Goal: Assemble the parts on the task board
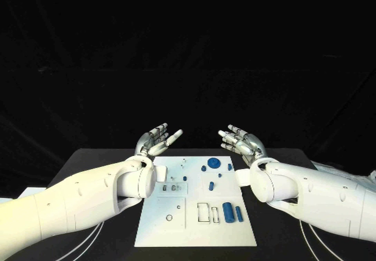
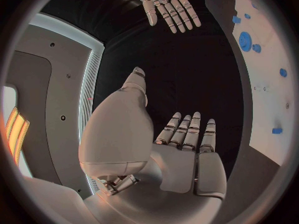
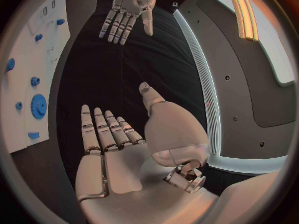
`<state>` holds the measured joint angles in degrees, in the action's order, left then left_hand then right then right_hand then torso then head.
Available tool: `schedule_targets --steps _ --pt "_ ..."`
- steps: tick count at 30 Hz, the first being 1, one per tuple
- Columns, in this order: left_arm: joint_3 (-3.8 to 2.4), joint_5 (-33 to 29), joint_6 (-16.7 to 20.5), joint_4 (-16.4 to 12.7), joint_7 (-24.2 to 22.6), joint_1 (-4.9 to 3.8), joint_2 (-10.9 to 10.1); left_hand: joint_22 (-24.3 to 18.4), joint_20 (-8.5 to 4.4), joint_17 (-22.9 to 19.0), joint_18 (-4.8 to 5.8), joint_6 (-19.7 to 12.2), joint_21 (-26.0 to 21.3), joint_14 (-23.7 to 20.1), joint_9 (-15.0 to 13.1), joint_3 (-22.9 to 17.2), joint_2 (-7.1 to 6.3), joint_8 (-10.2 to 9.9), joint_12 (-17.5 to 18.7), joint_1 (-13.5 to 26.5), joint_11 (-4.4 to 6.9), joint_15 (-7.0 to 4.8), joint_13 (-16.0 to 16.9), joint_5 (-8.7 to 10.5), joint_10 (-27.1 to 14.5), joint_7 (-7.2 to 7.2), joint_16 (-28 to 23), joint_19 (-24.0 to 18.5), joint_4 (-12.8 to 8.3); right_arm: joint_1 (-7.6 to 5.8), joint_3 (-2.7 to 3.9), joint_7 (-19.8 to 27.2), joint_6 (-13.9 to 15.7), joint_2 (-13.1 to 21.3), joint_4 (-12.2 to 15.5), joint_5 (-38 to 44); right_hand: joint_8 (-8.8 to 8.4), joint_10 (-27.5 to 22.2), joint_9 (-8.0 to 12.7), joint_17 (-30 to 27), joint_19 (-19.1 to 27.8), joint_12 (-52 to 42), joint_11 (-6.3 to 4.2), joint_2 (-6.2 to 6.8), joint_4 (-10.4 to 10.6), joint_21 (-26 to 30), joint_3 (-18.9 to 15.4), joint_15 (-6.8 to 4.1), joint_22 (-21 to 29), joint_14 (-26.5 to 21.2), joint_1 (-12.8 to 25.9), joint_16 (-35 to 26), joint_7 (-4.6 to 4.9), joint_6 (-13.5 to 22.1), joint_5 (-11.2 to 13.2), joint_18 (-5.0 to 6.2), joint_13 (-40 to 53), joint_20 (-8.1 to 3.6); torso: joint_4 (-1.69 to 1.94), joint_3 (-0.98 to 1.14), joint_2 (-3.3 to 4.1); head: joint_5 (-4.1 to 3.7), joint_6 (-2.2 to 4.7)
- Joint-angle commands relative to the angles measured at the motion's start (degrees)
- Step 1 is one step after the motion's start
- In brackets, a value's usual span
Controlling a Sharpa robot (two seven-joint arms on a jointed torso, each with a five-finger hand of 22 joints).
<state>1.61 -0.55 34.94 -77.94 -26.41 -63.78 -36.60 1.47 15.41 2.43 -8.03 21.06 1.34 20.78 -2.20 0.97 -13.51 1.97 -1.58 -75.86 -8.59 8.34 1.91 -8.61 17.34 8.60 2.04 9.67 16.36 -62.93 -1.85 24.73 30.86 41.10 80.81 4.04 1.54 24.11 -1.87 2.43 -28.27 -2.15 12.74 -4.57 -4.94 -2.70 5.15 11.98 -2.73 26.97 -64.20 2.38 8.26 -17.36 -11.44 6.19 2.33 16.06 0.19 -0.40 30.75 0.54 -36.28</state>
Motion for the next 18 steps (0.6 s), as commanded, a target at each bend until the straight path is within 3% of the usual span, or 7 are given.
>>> schedule_targets --steps 1,4,6,9,10,11,18 --pt "-0.01 0.57 -4.45 0.19 0.78 -0.12 0.16 0.77 1.22 0.78 -2.24 3.97 1.23 6.23 -0.44 -1.65 1.39 0.85 -1.08 -3.35 -1.72 1.43 0.53 0.01 4.93 3.4 1.5 4.07 0.76 -0.46 -0.25 -3.85 -12.26 -0.67 -1.61 5.53 1.38 14.33 -0.84 1.08 -15.14 -1.85 0.98 -0.59 -4.19 -2.65 0.92 0.03 -1.4 17.41 -6.98 2.07 7.06 -9.03 1.15 2.86 0.95 0.56 0.0 -0.02 0.0 0.01 0.0" --pt "-0.01 0.57 -4.45 0.19 0.78 -0.12 0.16 2.21 1.4 1.94 -2.02 8.51 3.85 16.85 -0.8 -3.28 3.54 1.54 -1.94 -3.53 -3.23 2.53 0.96 0.34 11.35 4.66 3.88 12.93 0.61 -0.76 -0.45 -4.62 -14.68 -1.07 -2.61 6.48 2.99 26.27 -1.71 1.43 -19.31 -3.98 -0.59 -0.73 -5.95 -3.98 1.67 -1.66 -1.62 25.99 -9.1 3.62 6.13 -19.06 1.76 4.18 1.61 0.35 0.0 -0.02 0.0 0.01 0.0" --pt "-0.01 0.57 -4.45 0.19 0.78 -0.12 0.16 4.37 1.33 2.81 -1.58 15.16 8.3 24.76 -1.44 -4.49 5.61 2.85 -3.73 -3.83 -4.29 2.94 1.75 0.71 21.1 5.24 6.34 26.13 0.28 -0.9 -0.54 -4.99 -15.82 -1.26 -3.08 6.92 3.96 29.75 -2.17 1.46 -21.86 -4.66 -1.63 -0.66 -6.92 -4.85 2.22 -2.72 -1.72 29.61 -9.96 4.33 5.31 -25.92 1.96 4.46 1.53 -0.36 0.0 -0.02 0.0 0.01 0.0" --pt "-0.01 0.57 -4.45 0.19 0.78 -0.12 0.16 6.21 0.21 4.17 -2.53 27.28 13.25 33.73 -2.56 -5.13 7.92 5.52 -7.21 -4.19 -2.66 0.78 2.75 1.12 34.53 4.9 9.74 36.81 -0.64 -1.0 -0.6 -5.23 -16.57 -1.39 -3.39 7.21 4.23 33.36 -2.17 1.24 -24.72 -4.42 -2.58 -0.36 -8.05 -5.49 3.24 -3.87 -1.52 33.3 -10.07 4.26 4.54 -32.9 1.89 4.49 1.23 -1.35 0.0 -0.02 0.0 0.01 0.0" --pt "-0.01 0.57 -4.45 0.19 0.78 -0.12 0.16 6.45 -0.16 4.46 -2.61 28.46 13.91 35.11 -2.64 -5.11 8.13 5.86 -7.56 -4.25 -2.32 0.36 2.8 1.14 35.67 4.61 10.23 38.26 -0.84 -1.0 -0.6 -5.23 -16.58 -1.39 -3.39 7.22 4.21 33.95 -2.13 1.24 -25.21 -4.36 -2.72 -0.28 -8.23 -5.61 3.43 -4.08 -1.49 33.93 -10.0 4.27 4.39 -33.54 1.82 4.46 1.22 -1.53 0.0 -0.02 0.0 0.01 0.0" --pt "0.02 0.45 -6.0 -0.3 -0.71 -0.1 -2.35 6.83 -0.97 5.07 -2.6 30.1 15.0 37.6 -2.73 -5.08 8.59 6.39 -8.14 -4.35 -1.62 -0.38 2.89 1.11 37.74 4.12 11.04 40.72 -1.21 -2.0 -0.49 -3.74 -8.14 -0.1 -6.03 24.96 4.02 35.01 -2.01 1.23 -26.04 -4.07 -2.96 -0.24 -8.54 -5.72 3.97 -4.41 -1.39 35.02 -9.75 4.11 4.18 -34.48 1.65 4.46 1.2 -1.88 0.26 -0.03 0.93 -0.64 -0.55" --pt "0.0 0.45 -6.44 -2.62 -0.81 -0.19 -4.44 7.31 -3.12 7.78 -2.52 34.74 16.99 43.41 -2.35 -4.37 10.17 6.5 -7.87 -4.31 0.0 -2.38 2.68 1.05 43.76 3.04 11.28 46.98 -2.92 -2.85 -0.35 -4.47 -6.73 0.39 -6.35 30.97 2.98 36.56 -1.86 1.2 -27.26 -2.65 -3.37 0.21 -9.5 -5.43 5.55 -4.79 -1.09 36.76 -8.91 3.01 4.04 -36.04 1.38 4.5 1.2 -2.38 0.64 -0.07 1.96 -1.12 -0.16"
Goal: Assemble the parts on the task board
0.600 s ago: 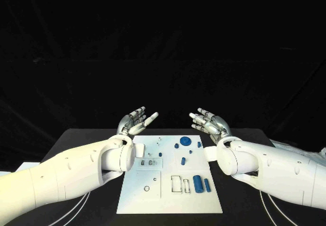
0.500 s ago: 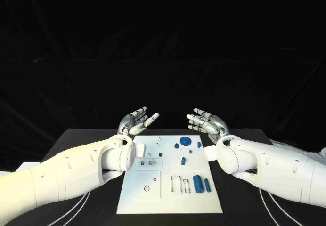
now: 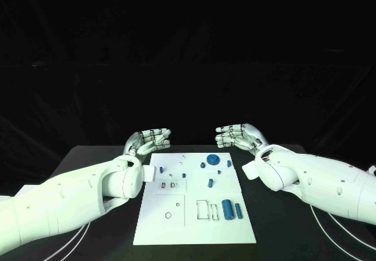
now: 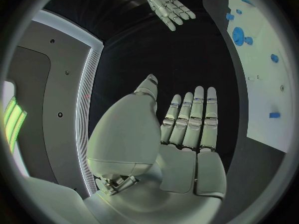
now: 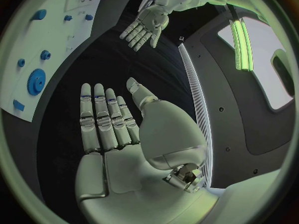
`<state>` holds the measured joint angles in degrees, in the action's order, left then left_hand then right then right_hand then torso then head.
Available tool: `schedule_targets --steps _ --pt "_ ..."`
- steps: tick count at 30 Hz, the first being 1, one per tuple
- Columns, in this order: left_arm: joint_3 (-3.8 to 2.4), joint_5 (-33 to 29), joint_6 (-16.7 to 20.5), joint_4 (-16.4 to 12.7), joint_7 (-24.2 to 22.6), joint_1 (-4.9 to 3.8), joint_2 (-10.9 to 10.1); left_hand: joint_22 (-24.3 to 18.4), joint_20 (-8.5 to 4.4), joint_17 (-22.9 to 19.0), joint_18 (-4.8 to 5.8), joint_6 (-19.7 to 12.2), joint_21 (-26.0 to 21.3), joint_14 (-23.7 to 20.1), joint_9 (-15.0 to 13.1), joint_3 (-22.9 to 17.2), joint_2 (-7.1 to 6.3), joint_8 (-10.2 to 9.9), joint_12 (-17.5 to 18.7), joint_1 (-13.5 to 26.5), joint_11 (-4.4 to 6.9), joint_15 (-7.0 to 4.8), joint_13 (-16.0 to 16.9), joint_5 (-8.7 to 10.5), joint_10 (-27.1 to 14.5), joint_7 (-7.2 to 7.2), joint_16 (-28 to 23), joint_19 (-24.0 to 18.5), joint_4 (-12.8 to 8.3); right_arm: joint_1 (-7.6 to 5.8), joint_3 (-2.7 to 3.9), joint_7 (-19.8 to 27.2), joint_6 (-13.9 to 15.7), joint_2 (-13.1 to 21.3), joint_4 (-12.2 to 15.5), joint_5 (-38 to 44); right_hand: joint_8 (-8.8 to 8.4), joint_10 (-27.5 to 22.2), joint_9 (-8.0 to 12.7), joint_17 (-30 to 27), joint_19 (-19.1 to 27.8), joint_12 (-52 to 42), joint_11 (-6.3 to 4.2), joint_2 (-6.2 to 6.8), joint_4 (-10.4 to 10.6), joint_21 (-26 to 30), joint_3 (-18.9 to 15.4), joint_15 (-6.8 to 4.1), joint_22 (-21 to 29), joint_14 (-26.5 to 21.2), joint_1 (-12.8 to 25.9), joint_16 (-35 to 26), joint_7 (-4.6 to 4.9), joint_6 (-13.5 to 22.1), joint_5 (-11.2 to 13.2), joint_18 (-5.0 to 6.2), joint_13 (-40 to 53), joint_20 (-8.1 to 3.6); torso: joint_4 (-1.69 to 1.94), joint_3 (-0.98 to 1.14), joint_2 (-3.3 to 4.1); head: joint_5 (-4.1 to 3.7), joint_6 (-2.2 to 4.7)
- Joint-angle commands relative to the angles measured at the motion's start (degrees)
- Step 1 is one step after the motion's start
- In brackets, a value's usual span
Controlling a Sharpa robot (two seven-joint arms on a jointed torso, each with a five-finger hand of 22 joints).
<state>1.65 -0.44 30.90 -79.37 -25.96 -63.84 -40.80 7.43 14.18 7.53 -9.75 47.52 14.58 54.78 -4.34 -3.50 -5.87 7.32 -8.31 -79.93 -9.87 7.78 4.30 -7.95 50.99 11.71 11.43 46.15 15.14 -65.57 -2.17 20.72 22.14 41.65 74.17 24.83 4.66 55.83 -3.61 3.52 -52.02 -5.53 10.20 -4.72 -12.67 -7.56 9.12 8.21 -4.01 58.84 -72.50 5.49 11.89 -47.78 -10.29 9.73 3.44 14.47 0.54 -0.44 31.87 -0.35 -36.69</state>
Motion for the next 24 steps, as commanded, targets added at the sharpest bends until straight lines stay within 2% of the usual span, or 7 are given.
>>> schedule_targets --steps 1,6,10,14,17,18,24 --pt "-0.05 0.33 -2.5 -1.63 -1.26 -0.15 -0.57 1.37 -2.03 3.02 -0.8 8.65 3.86 9.97 -0.16 0.18 2.63 1.07 -1.01 -0.25 1.42 -2.0 0.28 0.41 10.65 -0.19 1.89 10.92 -1.87 -0.38 -0.01 -0.62 2.05 -0.09 0.31 10.96 -0.22 4.9 -0.11 0.11 -3.58 0.83 -0.84 0.41 -1.86 -0.55 1.69 -1.04 0.19 4.99 -0.58 -0.16 0.41 -5.69 0.22 0.96 0.09 -0.82 0.34 -0.02 1.01 -0.23 0.25" --pt "-0.13 0.33 -3.14 -4.24 -1.01 -0.28 -2.34 1.42 -2.43 4.06 -0.78 9.36 4.11 11.2 0.04 0.39 2.94 0.62 -0.37 -0.27 1.69 -2.37 0.13 0.4 11.63 -0.42 1.73 11.93 -2.32 -1.21 0.16 -2.02 2.38 0.13 0.14 17.05 -0.74 5.94 -0.13 0.24 -4.84 1.52 -1.1 0.88 -2.56 -0.66 2.77 -1.5 0.13 6.79 -0.03 -0.46 0.2 -6.58 0.33 0.98 0.12 -1.27 0.71 -0.16 2.06 -0.56 0.33" --pt "-0.56 0.33 -3.67 -6.5 -0.61 -0.35 -3.85 1.45 -2.61 4.66 -0.77 9.64 4.24 11.8 0.15 0.47 3.08 0.3 0.09 -0.35 1.78 -2.54 0.02 0.38 12.0 -0.48 1.6 12.44 -2.62 -1.87 0.41 -4.41 2.25 0.11 -0.13 23.52 -0.82 7.2 -0.17 0.53 -6.99 1.67 -1.55 1.31 -3.1 -1.43 3.66 -2.25 -0.11 9.17 0.37 -0.16 -0.12 -7.48 0.38 1.01 0.19 -2.14 0.92 -0.28 2.87 -0.76 0.47" --pt "-0.99 0.33 -4.23 -9.46 -0.18 -0.43 -5.62 1.52 -2.79 5.27 -0.76 9.84 4.45 12.42 0.24 0.54 3.13 -0.02 0.54 -0.47 1.84 -2.69 -0.08 0.38 12.26 -0.5 1.53 13.01 -2.97 -2.7 0.63 -8.27 1.31 -0.03 -0.34 33.44 -0.59 10.08 -0.31 1.65 -13.45 1.37 -2.69 2.17 -3.72 -4.97 4.68 -4.28 -1.45 14.33 -0.07 1.46 -0.85 -9.24 0.14 0.85 0.4 -4.83 1.24 -0.52 4.19 -1.18 1.04" --pt "-1.29 0.33 -4.76 -12.33 0.27 -0.51 -7.08 1.54 -2.85 5.49 -0.75 9.84 4.51 12.59 0.28 0.56 3.14 -0.18 0.75 -0.56 1.83 -2.73 -0.12 0.38 12.27 -0.48 1.48 13.18 -3.13 -3.44 0.82 -12.62 -1.19 -0.25 -0.44 43.87 -0.63 11.56 -0.32 3.09 -17.36 1.55 -3.53 3.19 -3.65 -7.69 4.66 -5.81 -2.64 18.95 -0.5 3.29 -1.46 -10.19 0.75 0.83 0.43 -6.6 1.57 -0.67 5.17 -1.58 1.51" --pt "-1.36 0.33 -4.86 -13.08 0.38 -0.53 -7.41 1.54 -2.86 5.53 -0.75 9.83 4.52 12.61 0.29 0.56 3.14 -0.22 0.8 -0.57 1.82 -2.73 -0.13 0.38 12.26 -0.48 1.46 13.21 -3.16 -3.65 0.85 -13.84 -2.03 -0.37 -0.49 46.69 -0.58 11.96 -0.34 3.64 -18.64 1.55 -3.82 3.52 -3.63 -8.66 4.48 -6.26 -3.09 20.52 -0.58 4.06 -1.67 -10.54 0.87 0.84 0.46 -7.14 1.77 -0.72 5.7 -1.81 1.66" --pt "-1.7 0.33 -5.34 -16.64 0.82 -0.58 -8.73 1.52 -2.82 6.04 -0.63 9.53 4.51 12.06 0.42 0.72 3.1 -0.91 1.66 -0.6 1.59 -2.5 -0.28 0.39 11.93 -0.28 0.63 13.37 -3.64 -4.66 0.95 -20.04 -6.24 -0.96 -0.56 59.77 -0.65 13.47 -0.33 6.63 -23.82 1.76 -5.02 4.55 -3.33 -13.59 3.88 -8.05 -5.58 26.96 -0.54 7.82 -2.78 -11.94 0.35 0.76 0.48 -9.55 2.45 -0.88 7.32 -2.49 2.33"
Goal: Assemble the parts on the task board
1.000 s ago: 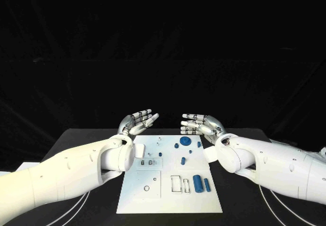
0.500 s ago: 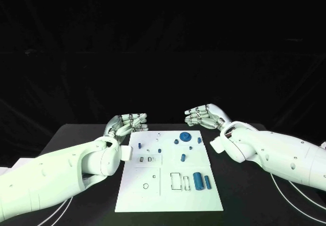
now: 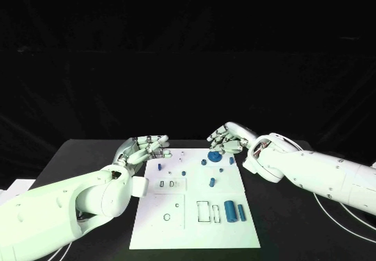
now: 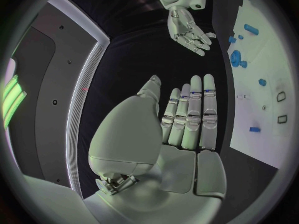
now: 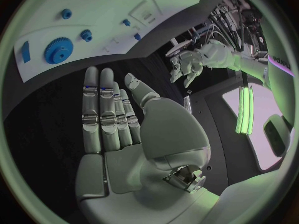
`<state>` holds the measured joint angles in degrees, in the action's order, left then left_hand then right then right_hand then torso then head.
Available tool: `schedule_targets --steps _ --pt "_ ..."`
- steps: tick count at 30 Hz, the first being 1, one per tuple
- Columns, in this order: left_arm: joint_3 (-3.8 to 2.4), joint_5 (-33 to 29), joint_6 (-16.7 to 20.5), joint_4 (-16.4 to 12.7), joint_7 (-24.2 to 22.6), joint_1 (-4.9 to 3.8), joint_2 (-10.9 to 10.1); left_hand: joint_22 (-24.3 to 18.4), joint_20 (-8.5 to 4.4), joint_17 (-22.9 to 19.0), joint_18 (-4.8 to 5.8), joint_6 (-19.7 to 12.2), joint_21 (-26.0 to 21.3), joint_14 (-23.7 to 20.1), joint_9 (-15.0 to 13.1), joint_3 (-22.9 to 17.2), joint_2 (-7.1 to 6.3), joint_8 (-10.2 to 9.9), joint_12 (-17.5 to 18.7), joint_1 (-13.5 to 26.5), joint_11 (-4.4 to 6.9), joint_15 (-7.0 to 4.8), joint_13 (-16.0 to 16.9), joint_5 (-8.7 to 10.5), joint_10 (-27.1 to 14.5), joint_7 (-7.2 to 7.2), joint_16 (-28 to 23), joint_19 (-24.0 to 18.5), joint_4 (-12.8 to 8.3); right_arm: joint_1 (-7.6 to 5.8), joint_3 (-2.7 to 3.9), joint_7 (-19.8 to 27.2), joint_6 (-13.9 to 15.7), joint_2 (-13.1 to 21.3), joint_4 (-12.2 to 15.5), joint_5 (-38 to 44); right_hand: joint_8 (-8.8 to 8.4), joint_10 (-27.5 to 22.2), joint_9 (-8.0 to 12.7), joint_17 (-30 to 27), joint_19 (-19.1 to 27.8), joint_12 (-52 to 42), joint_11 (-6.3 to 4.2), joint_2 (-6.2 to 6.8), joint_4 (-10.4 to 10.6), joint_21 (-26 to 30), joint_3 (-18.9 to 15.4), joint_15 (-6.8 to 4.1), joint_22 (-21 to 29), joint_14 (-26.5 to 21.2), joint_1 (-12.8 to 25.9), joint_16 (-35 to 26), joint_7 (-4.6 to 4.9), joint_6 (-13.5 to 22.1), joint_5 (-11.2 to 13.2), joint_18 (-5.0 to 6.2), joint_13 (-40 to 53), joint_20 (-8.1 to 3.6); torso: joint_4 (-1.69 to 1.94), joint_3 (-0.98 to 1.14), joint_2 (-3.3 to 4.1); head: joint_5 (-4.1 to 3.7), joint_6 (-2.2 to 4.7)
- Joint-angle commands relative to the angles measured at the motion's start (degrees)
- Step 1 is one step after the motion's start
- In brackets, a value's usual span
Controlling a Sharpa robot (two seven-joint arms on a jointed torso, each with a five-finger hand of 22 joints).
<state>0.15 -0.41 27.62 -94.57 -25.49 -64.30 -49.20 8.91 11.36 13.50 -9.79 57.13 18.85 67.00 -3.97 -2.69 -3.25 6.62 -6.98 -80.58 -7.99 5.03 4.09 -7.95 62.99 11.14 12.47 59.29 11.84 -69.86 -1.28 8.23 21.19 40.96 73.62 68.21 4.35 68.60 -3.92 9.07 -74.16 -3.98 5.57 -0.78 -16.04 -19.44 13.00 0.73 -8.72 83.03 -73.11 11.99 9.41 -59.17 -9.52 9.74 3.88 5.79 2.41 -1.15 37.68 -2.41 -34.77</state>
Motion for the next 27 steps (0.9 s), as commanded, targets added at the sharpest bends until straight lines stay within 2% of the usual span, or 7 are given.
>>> schedule_targets --steps 1,3,14,16,19,23,27 --pt "-0.27 0.3 -2.1 -1.94 0.43 -0.15 -0.53 0.03 0.01 0.12 -0.59 -0.09 0.21 -0.26 0.06 -0.06 0.49 -0.28 0.41 0.06 -0.31 0.28 -0.08 0.38 -0.08 0.32 -0.52 0.21 -0.38 -0.54 0.06 -8.35 -5.96 -0.39 -0.04 17.91 -0.41 0.76 0.0 1.59 -2.16 0.29 -0.51 0.71 0.09 -2.39 0.01 -0.72 -1.24 3.35 0.13 1.94 -0.39 -0.63 -0.59 0.73 0.0 -1.13 0.7 -0.19 1.82 -0.54 0.68" --pt "-0.41 0.3 -2.15 -2.85 0.57 -0.21 -0.93 0.02 0.02 0.14 -0.59 -0.1 0.21 -0.28 0.06 -0.06 0.48 -0.3 0.44 0.06 -0.32 0.29 -0.08 0.39 -0.09 0.33 -0.54 0.21 -0.39 -0.91 0.07 -9.66 -7.12 -0.68 -0.14 20.47 -0.6 0.91 0.07 4.92 -3.28 0.33 -0.71 1.08 0.12 -4.68 0.19 -1.37 -2.55 3.77 0.3 7.19 -0.91 -0.85 -0.79 0.48 -0.05 -1.72 0.81 -0.2 2.32 -0.73 0.95" --pt "-0.92 0.26 -2.48 -6.1 1.02 -0.91 -2.57 -0.02 0.08 0.33 -0.55 -0.21 0.12 -0.54 0.09 0.05 0.48 -0.56 0.75 0.17 -0.41 0.4 -0.1 0.39 -0.2 0.4 -0.9 0.13 -0.53 -2.35 0.1 -12.71 -10.46 -2.03 -0.2 26.94 -0.62 -0.14 0.06 15.94 -3.58 0.35 -1.13 1.73 1.53 -13.29 2.2 -1.26 -7.98 3.17 2.42 22.17 -1.08 -1.15 -0.19 0.47 0.0 -2.07 1.46 -0.08 4.67 -1.33 2.08" --pt "-0.94 0.25 -2.55 -6.42 1.09 -1.02 -2.7 -0.04 0.11 0.38 -0.54 -0.22 0.1 -0.62 0.09 0.08 0.48 -0.63 0.83 0.2 -0.44 0.42 -0.1 0.4 -0.22 0.42 -1.01 0.1 -0.57 -2.53 0.1 -12.92 -10.87 -2.17 -0.22 27.32 -0.59 -0.1 0.03 19.2 -3.51 0.4 -1.25 1.81 1.78 -15.23 2.76 -1.33 -9.24 3.13 2.5 25.93 -1.23 -1.35 -0.22 0.49 0.01 -2.09 1.6 -0.08 4.93 -1.45 2.63" --pt "-0.96 0.24 -2.63 -6.68 1.17 -1.1 -2.79 -0.04 0.11 0.38 -0.54 -0.22 0.1 -0.62 0.09 0.08 0.48 -0.63 0.83 0.2 -0.44 0.42 -0.1 0.4 -0.22 0.42 -1.01 0.1 -0.57 -2.69 0.1 -13.13 -11.33 -2.28 -0.25 27.62 -0.55 0.49 0.0 25.85 -3.11 0.28 -1.39 1.79 2.17 -17.55 3.5 -1.27 -10.8 3.39 2.63 32.64 -1.31 -1.64 -0.25 0.49 0.11 -2.07 1.74 -0.04 5.15 -0.68 2.2" --pt "-0.97 0.24 -2.68 -7.1 1.3 -1.22 -2.96 -0.05 0.13 0.44 -0.54 -0.26 0.06 -0.7 0.09 0.11 0.49 -0.71 0.92 0.25 -0.47 0.46 -0.11 0.39 -0.26 0.46 -1.12 0.06 -0.6 -2.84 0.1 -13.32 -12.06 -2.57 -0.37 28.08 -0.61 -0.18 0.02 31.05 -2.25 0.33 -1.06 2.29 2.58 -21.62 4.3 -1.15 -14.49 3.07 2.74 37.9 -1.33 -1.73 -0.17 0.18 0.02 -1.82 1.82 -0.02 5.68 -1.37 2.2" --pt "-0.98 0.23 -2.74 -7.16 1.42 -1.27 -2.97 -0.07 0.14 0.48 -0.54 -0.29 0.04 -0.74 0.1 0.14 0.49 -0.76 0.99 0.28 -0.5 0.48 -0.11 0.39 -0.29 0.5 -1.19 0.04 -0.63 -2.89 0.1 -13.28 -12.82 -2.82 -0.52 28.26 -0.58 -0.37 0.0 34.29 -1.71 0.31 -1.02 2.46 2.97 -25.14 5.02 -1.14 -18.0 2.88 2.65 41.16 -1.36 -1.92 -0.12 -0.07 0.02 -1.64 1.84 -0.02 5.92 -1.29 2.09"
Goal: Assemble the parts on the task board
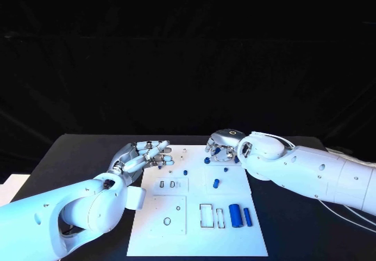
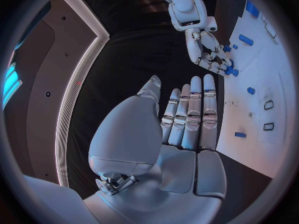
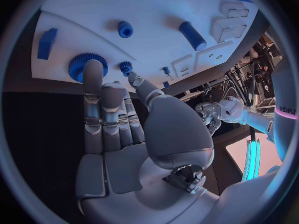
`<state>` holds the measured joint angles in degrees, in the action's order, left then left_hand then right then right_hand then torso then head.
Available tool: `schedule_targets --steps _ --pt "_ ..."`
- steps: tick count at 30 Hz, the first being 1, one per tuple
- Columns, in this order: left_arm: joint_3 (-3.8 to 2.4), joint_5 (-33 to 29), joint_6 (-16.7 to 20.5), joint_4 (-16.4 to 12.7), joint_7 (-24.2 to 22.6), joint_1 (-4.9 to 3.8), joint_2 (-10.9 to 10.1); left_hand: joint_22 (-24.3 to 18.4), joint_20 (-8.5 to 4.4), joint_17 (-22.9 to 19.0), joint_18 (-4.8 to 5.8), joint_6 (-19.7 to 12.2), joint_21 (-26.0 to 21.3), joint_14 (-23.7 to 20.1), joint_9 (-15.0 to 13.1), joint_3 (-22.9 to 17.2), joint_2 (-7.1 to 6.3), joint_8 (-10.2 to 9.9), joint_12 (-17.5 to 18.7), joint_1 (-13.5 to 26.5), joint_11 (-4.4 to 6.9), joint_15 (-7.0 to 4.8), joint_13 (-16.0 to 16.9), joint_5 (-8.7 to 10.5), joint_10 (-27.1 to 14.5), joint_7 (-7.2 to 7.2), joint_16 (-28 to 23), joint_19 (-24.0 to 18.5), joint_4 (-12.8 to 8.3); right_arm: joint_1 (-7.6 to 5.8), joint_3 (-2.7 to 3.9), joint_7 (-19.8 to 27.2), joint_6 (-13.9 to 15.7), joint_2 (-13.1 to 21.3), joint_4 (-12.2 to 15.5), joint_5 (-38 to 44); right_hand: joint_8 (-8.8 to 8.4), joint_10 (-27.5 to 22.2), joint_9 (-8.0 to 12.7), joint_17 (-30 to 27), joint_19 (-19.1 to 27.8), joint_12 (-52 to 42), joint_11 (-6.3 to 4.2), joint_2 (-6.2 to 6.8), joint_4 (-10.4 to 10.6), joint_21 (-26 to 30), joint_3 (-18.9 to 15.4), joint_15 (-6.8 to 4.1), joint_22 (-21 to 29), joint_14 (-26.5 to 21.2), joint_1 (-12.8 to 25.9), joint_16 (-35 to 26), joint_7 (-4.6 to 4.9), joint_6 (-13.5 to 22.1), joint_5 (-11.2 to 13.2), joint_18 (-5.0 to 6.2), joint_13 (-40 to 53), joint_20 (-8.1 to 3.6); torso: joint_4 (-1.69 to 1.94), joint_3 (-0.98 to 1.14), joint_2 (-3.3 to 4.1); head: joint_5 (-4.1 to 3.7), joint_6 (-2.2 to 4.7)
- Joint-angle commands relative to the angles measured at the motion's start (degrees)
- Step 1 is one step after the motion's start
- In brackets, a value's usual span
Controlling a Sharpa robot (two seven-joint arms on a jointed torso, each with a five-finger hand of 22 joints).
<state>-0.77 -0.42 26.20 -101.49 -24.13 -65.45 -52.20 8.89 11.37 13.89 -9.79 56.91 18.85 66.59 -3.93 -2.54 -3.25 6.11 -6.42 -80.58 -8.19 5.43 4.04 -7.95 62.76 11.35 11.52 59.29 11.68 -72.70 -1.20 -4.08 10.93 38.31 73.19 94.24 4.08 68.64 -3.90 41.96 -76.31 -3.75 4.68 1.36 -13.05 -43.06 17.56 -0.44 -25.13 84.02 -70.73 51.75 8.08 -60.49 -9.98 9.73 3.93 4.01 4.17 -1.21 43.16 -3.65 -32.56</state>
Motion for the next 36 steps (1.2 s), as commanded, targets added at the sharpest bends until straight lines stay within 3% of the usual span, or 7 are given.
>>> schedule_targets --steps 1,12,28,36 --pt "-0.06 0.23 -1.34 -0.24 0.08 -0.12 0.04 -0.05 0.14 0.1 -0.54 -0.06 0.04 -0.33 0.05 -0.02 0.49 -0.25 0.43 0.28 -0.3 0.07 -0.06 0.39 -0.07 0.28 -0.25 0.05 -0.47 -0.06 0.02 -0.96 -2.74 -0.21 -0.13 2.26 -0.29 -0.4 -0.03 2.19 0.37 0.09 -0.15 0.31 0.04 -2.39 0.6 0.02 -2.55 1.94 0.23 2.15 -0.06 -0.68 0.35 -0.16 -0.02 0.14 0.12 0.0 0.48 -0.13 -0.11" --pt "-0.07 0.21 -1.52 -0.38 0.31 -0.22 0.07 -0.05 0.14 0.1 -0.54 -0.06 0.04 -0.33 0.05 -0.02 0.49 -0.25 0.43 0.28 -0.3 0.07 -0.06 0.39 -0.07 0.28 -0.25 0.05 -0.47 -0.08 0.02 -0.74 -3.95 -1.07 -1.01 2.34 -0.28 -0.29 -0.05 5.18 0.71 0.1 -0.26 0.37 0.6 -6.26 1.63 0.0 -6.38 1.82 0.09 5.27 -0.16 -1.07 0.41 -0.43 -0.03 0.22 0.65 -0.14 0.87 -0.77 -0.25" --pt "-0.07 0.21 -1.63 -0.34 0.7 -0.3 0.07 -0.07 0.16 0.16 -0.54 -0.09 0.02 -0.36 0.05 0.01 0.49 -0.32 0.52 0.31 -0.34 0.1 -0.06 0.39 -0.1 0.34 -0.33 0.02 -0.51 -0.08 0.01 -0.43 -4.93 -1.75 -1.66 2.37 0.03 1.26 -0.26 9.47 0.73 -0.08 -0.73 -0.14 2.04 -12.15 3.35 -0.37 -12.61 1.8 -0.17 9.62 -0.63 -2.78 0.74 -1.0 0.15 0.14 1.1 -0.34 1.21 -1.25 -0.74" --pt "-0.07 0.21 -1.78 -0.3 0.85 -0.31 0.07 -0.08 0.17 0.21 -0.54 -0.12 0.0 -0.37 0.05 0.01 0.52 -0.38 0.59 0.28 -0.37 0.11 -0.07 0.38 -0.14 0.37 -0.38 0.01 -0.58 -0.07 0.01 -1.55 -4.13 -1.69 -1.61 4.0 0.92 3.77 -0.93 12.42 0.14 -0.41 -1.56 -2.36 1.37 -16.58 6.99 -1.12 -17.75 1.96 -3.48 12.53 -1.26 -5.7 5.81 -1.6 0.47 -0.4 1.33 -0.39 1.29 -1.44 -0.94"
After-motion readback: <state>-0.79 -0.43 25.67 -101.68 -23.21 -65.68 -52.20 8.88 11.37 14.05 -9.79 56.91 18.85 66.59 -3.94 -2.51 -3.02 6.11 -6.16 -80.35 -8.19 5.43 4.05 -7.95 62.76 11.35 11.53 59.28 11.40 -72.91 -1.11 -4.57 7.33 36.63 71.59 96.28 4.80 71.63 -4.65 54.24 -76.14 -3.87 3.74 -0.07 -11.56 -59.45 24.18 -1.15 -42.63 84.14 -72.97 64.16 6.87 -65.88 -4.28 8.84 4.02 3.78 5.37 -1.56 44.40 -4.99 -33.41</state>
